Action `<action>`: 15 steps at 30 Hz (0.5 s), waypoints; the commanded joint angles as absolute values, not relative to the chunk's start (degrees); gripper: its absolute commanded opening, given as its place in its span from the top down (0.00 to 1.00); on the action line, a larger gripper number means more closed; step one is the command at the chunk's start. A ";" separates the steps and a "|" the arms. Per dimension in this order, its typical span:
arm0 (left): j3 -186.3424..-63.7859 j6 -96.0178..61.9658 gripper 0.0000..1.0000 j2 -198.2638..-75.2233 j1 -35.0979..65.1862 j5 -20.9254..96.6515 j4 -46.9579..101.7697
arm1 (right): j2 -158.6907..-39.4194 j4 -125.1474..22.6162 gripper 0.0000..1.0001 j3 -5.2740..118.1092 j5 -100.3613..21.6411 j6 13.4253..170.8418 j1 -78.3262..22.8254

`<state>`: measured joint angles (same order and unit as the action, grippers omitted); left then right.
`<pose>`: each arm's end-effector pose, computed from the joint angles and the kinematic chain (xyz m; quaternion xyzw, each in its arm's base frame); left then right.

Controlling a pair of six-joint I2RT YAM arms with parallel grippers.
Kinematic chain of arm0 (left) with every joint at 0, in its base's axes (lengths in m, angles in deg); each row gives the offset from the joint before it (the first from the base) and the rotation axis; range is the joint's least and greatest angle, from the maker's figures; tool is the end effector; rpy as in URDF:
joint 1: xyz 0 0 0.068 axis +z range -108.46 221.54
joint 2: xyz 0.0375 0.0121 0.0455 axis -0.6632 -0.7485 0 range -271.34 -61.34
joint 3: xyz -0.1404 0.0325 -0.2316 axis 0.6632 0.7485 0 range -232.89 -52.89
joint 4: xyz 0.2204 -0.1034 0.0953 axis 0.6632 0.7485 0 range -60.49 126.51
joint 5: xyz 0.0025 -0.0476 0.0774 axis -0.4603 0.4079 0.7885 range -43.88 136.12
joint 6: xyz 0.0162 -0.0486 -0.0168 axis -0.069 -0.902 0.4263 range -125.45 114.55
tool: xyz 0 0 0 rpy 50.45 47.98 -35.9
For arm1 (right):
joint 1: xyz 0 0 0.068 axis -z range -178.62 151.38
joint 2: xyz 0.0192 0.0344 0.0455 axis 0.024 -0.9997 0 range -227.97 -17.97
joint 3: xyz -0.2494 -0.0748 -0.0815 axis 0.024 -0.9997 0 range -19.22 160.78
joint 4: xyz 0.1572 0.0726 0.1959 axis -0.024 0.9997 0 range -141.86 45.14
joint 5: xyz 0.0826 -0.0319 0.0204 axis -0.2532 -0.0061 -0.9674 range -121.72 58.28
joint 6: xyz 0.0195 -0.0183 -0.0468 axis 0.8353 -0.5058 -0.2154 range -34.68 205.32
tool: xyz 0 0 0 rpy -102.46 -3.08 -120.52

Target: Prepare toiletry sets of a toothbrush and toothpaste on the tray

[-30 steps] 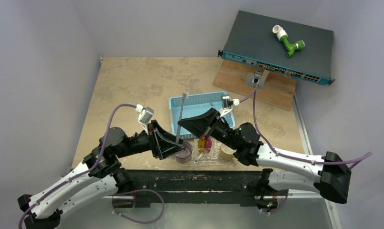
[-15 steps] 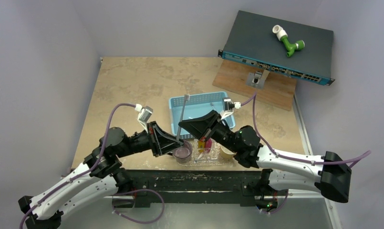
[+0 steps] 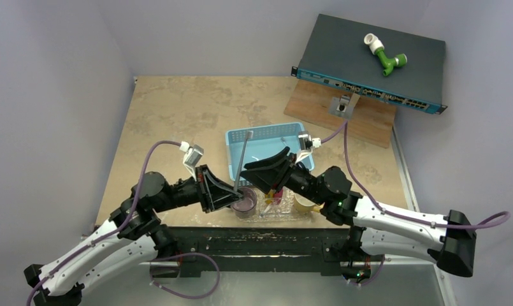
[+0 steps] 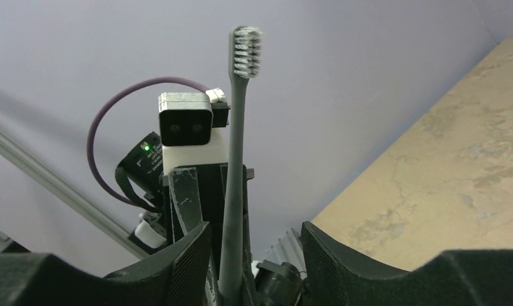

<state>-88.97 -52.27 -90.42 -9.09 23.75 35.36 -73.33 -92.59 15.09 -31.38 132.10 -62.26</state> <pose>0.0733 -0.1107 0.3333 0.1613 0.6818 -0.6161 0.3600 0.0993 0.2000 0.3356 -0.0820 0.5700 0.6704 0.4678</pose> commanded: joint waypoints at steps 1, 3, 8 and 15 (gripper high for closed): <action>-89.78 -49.63 1.00 -88.76 -8.74 22.24 38.05 | -69.94 -83.38 0.43 19.20 -34.30 125.19 -62.34; -90.25 -49.02 1.00 -88.23 -8.74 21.16 39.65 | -68.69 -79.02 0.42 20.82 -35.15 122.37 -62.26; -91.49 -47.24 1.00 -87.45 -8.77 17.63 43.56 | -66.36 -69.37 0.39 25.16 -39.07 117.35 -61.08; -93.53 -43.94 1.00 -86.65 -8.73 13.82 49.95 | -67.22 -56.24 0.36 32.50 -46.66 110.84 -57.58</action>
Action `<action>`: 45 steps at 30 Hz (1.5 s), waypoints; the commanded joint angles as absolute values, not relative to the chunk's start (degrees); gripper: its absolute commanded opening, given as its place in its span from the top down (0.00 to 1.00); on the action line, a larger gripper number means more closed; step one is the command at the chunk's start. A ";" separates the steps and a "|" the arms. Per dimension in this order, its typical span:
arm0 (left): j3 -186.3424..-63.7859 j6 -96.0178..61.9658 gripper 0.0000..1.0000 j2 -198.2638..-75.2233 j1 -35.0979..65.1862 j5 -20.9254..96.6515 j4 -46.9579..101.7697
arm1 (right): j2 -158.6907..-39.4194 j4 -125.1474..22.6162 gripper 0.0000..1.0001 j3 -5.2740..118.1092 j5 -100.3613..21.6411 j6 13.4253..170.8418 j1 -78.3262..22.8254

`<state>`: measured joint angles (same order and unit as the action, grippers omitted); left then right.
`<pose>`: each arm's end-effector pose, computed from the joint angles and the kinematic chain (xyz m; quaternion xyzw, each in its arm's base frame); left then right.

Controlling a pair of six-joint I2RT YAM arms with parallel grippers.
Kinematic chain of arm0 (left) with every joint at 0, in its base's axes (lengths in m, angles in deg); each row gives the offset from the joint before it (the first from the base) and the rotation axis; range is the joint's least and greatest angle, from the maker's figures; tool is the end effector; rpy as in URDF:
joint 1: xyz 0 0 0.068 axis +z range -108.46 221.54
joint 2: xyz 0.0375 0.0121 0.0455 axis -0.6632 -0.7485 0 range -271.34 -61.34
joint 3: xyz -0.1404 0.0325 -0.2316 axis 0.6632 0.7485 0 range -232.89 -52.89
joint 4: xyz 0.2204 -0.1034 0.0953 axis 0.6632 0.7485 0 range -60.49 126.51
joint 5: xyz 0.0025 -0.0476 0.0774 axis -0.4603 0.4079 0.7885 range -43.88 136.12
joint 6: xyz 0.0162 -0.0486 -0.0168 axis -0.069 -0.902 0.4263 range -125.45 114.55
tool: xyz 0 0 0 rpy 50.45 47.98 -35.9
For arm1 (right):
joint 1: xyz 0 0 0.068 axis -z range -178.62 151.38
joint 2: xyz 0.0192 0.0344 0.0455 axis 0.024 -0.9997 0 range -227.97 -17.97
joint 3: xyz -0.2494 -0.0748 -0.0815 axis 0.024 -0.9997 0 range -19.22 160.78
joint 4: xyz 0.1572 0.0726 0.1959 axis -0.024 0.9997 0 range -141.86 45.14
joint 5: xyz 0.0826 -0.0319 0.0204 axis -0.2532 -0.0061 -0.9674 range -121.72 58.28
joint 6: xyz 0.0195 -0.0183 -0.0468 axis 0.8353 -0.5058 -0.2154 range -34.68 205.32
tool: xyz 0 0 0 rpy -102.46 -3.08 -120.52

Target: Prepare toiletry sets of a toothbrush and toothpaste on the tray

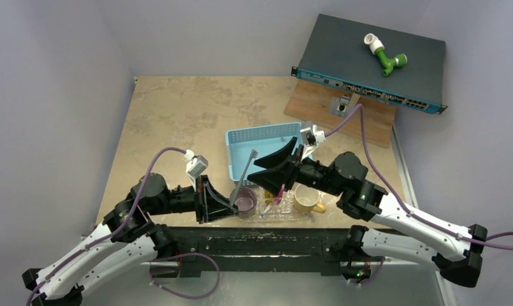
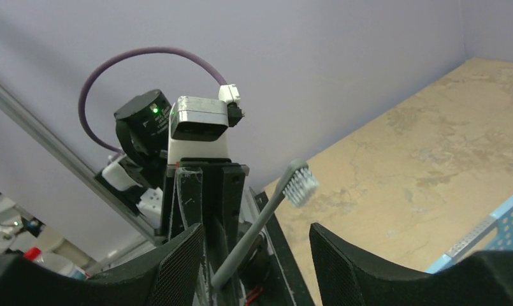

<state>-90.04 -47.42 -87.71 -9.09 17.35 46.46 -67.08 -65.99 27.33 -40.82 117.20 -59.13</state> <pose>0.0613 -0.1018 0.3241 0.2199 0.7063 -0.5955 0.3133 0.0943 0.1782 0.3840 -0.2154 0.5955 0.5921 0.4984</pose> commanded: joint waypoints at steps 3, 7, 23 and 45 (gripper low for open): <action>-94.62 -42.19 1.00 -85.64 -8.73 12.83 53.19 | -67.15 -52.22 0.36 34.12 -49.21 108.88 -55.87; -95.55 -40.55 1.00 -84.66 -8.73 10.32 56.12 | -66.86 -49.73 0.35 34.98 -54.03 107.51 -53.67; -97.77 -35.23 1.00 -85.27 -8.74 2.69 64.42 | -67.68 -49.65 0.34 37.30 -70.61 106.09 -53.29; -97.02 -32.69 1.00 -86.03 -8.73 1.29 67.21 | -71.70 -54.98 0.53 37.58 -74.67 108.84 -53.34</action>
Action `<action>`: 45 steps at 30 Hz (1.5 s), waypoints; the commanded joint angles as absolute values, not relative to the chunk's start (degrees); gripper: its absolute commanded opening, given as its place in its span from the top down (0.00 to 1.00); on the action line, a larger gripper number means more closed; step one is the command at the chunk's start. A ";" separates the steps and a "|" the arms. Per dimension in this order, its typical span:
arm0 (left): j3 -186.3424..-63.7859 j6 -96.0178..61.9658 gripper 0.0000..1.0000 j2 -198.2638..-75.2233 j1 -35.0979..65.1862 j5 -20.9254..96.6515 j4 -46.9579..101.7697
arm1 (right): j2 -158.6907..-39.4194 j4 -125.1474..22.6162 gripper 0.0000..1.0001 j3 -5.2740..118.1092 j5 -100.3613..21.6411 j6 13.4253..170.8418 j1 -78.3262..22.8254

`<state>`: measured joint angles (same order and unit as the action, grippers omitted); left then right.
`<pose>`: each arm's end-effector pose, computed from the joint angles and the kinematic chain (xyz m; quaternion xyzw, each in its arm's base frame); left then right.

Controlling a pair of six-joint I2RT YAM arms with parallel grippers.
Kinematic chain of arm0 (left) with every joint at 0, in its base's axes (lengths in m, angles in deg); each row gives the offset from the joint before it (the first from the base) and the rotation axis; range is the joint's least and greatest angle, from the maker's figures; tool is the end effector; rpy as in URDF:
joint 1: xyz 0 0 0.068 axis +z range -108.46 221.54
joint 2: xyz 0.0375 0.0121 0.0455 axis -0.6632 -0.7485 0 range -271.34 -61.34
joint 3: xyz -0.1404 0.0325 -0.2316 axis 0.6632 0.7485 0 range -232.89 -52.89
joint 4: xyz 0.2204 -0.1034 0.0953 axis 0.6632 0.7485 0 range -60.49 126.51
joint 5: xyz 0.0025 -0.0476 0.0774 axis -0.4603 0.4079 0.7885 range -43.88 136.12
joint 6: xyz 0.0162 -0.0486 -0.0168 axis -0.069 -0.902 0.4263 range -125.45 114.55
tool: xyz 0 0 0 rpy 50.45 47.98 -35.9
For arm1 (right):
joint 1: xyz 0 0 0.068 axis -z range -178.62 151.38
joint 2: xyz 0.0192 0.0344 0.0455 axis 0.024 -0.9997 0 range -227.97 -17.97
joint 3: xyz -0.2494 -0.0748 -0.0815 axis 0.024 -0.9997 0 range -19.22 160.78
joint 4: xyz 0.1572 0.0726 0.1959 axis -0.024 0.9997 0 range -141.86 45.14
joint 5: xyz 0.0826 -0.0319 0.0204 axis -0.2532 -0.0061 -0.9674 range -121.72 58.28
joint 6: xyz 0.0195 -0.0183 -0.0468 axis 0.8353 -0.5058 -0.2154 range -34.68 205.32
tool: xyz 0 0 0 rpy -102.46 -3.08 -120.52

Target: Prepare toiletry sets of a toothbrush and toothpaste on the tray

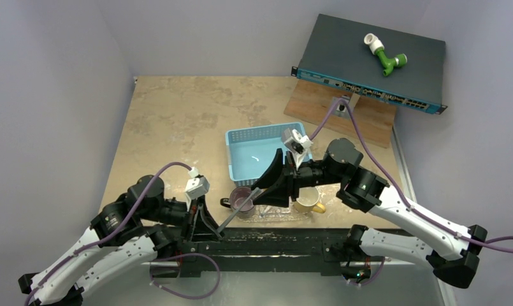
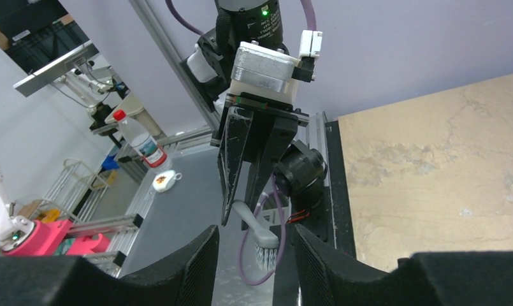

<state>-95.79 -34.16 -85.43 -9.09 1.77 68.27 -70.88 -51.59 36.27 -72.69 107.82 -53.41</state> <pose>0.0347 -0.0816 0.3230 0.3569 0.7034 -0.5772 0.2117 0.0983 0.1799 0.3991 -0.4229 0.5531 0.6113 0.3762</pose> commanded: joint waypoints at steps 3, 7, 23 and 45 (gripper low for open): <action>-97.12 -32.53 1.00 -86.12 -8.77 1.55 67.40 | -72.17 -55.58 0.57 37.30 -74.89 109.22 -53.29; -97.04 -32.58 1.00 -86.12 -8.73 1.79 67.57 | -72.38 -56.53 0.66 36.97 -75.34 109.65 -53.30; -97.93 -32.17 0.76 -86.30 -8.73 5.60 68.28 | -72.91 -57.71 1.00 36.07 -78.27 110.27 -53.29; -103.38 -30.17 0.12 -85.89 -8.77 22.61 72.52 | -67.33 -22.78 1.00 47.60 -52.90 104.85 -55.03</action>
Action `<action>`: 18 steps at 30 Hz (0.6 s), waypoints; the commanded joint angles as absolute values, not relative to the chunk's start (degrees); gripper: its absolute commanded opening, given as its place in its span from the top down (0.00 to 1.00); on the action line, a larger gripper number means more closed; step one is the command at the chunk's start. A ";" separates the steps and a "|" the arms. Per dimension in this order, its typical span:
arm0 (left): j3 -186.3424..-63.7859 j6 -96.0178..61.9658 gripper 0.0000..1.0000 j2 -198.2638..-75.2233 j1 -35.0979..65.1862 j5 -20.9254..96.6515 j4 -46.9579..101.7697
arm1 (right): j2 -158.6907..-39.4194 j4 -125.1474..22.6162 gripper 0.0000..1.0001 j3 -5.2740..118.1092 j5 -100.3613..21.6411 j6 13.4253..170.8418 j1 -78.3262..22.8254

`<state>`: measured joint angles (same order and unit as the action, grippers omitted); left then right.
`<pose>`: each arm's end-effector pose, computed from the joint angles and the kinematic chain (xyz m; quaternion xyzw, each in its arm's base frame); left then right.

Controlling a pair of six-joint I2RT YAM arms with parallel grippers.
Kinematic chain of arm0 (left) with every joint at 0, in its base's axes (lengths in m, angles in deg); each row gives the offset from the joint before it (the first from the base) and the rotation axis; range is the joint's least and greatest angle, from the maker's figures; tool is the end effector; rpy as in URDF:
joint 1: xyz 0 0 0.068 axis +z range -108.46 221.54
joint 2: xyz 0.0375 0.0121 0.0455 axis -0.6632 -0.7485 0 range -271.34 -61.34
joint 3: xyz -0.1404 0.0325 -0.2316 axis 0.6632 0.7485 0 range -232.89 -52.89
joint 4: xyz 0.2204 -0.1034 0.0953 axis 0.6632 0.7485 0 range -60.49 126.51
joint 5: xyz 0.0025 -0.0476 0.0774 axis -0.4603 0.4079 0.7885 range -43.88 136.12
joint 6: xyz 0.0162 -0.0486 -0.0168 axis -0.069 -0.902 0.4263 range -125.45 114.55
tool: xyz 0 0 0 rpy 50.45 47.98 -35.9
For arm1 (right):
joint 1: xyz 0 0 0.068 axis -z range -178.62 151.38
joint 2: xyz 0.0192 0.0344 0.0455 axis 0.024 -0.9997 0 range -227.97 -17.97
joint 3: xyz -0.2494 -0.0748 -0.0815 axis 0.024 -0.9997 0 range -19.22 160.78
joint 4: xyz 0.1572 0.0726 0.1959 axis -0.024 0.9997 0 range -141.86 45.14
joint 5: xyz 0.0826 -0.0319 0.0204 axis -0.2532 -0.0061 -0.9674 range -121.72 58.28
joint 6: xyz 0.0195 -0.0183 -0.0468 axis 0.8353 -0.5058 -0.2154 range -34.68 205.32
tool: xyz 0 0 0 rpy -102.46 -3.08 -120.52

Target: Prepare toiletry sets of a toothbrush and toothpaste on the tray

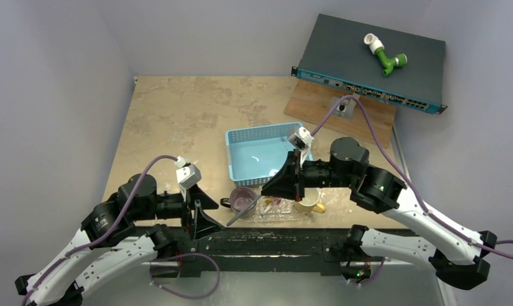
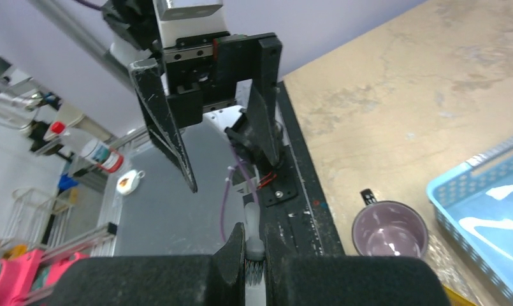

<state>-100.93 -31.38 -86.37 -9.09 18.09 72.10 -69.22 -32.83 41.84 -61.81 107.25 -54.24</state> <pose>0.0392 -0.0742 0.3408 0.3060 0.7446 -0.5019 0.3164 0.0922 0.1664 0.4035 -0.3741 0.6553 0.5461 0.3640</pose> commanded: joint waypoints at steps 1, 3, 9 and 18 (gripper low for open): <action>-103.30 -30.03 0.12 -85.90 -8.74 23.24 72.80 | -66.84 -21.56 1.00 48.25 -51.70 104.88 -55.11; -102.96 -29.89 0.12 -85.77 -8.73 24.40 73.16 | -65.92 -19.26 1.00 49.68 -48.74 105.07 -55.20; -102.35 -29.82 0.11 -85.53 -8.73 26.56 73.65 | -66.70 -7.82 1.00 55.96 -36.68 104.97 -55.31; -101.80 -29.68 0.11 -84.75 -8.73 28.72 74.05 | -71.22 5.46 1.00 62.13 -28.48 106.87 -55.53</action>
